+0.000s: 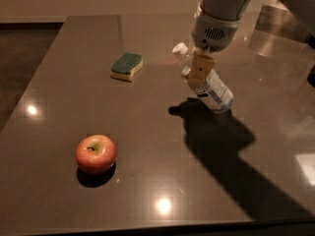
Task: Knock blue plastic bottle over
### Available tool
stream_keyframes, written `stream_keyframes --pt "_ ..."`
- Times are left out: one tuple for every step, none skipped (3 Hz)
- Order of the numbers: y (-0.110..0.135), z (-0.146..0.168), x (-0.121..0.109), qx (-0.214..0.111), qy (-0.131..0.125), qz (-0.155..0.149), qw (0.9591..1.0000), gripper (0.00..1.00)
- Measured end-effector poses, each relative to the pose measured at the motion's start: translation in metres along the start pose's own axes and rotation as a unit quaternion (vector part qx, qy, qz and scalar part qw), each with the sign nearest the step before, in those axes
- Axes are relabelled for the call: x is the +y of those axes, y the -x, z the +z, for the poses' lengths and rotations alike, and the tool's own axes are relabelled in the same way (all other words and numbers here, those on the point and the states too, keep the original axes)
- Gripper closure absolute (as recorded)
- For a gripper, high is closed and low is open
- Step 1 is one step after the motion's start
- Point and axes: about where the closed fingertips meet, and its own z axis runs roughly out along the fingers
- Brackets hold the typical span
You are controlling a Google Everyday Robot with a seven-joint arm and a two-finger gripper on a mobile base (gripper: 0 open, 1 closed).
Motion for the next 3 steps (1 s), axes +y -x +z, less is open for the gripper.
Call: stream_keyframes --pt "0.006 0.016 0.003 0.020 0.015 -0.028 0.9993 0.31" --pt "0.012 0.035 0.009 0.025 0.034 -0.047 0.9980 0.08" --pt "0.014 0.066 0.020 0.027 0.060 -0.059 0.9961 0.00"
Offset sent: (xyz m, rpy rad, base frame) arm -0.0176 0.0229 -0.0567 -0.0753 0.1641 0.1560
